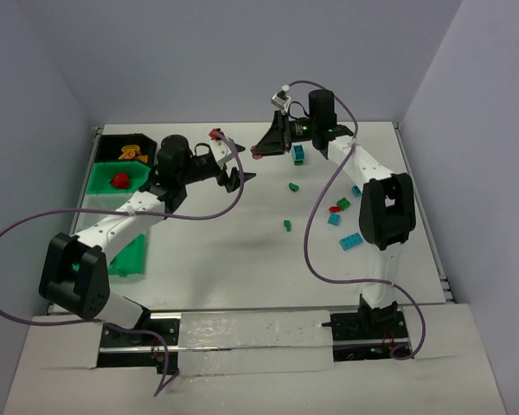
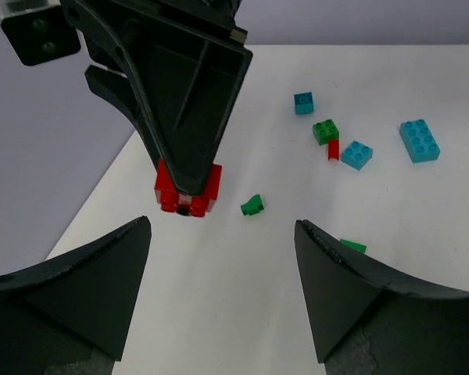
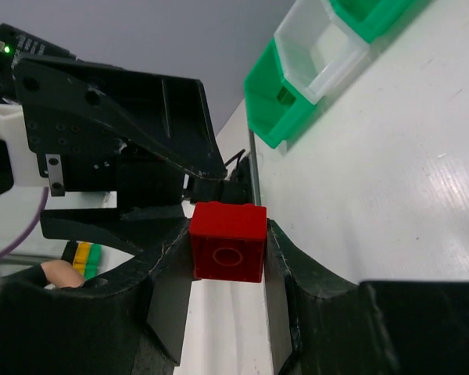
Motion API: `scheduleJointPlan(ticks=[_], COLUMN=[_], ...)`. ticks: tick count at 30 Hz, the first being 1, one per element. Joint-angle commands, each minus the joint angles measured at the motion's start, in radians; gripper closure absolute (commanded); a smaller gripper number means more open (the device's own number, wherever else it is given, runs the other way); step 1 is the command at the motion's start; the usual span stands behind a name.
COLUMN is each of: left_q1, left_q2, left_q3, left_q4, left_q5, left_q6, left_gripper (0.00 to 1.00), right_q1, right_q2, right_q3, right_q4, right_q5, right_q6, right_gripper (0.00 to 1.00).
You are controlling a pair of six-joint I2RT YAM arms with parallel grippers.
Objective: Sort the legos into containers by color
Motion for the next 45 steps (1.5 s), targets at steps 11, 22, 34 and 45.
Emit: scheduleJointPlan(ticks=[11,22,34,45], left_q1=[-0.049,-0.050,0.052,0.429], left_q2=[0.044,0.077,-0.053,-0.176], left_q3=[0.097,0.125,0.043,0.092], left_q4=[0.062,0.024,-0.157,-0.533], left_q5=[-0.020,-0.069,-0.096,-0.267], left_q6=[0.032,0.075,0.069,-0.066], left_gripper=[0.23,0.61,1.00,1.00], right_q1=[0.027,0.037,-0.099,-0.199], right_q2=[-0.070,-0.079,-0.089,-0.186], right_q3=[0.009,0.024,0.012,0.056], right_q4=[0.030,-0.007,-0.012,-0.752], right_q5=[-0.064,-0.083,-0.028,0.583], right_q6=[-0.008,-0.047,0.015,-0.810], right_gripper=[1.00,1.00,0.25,0.15])
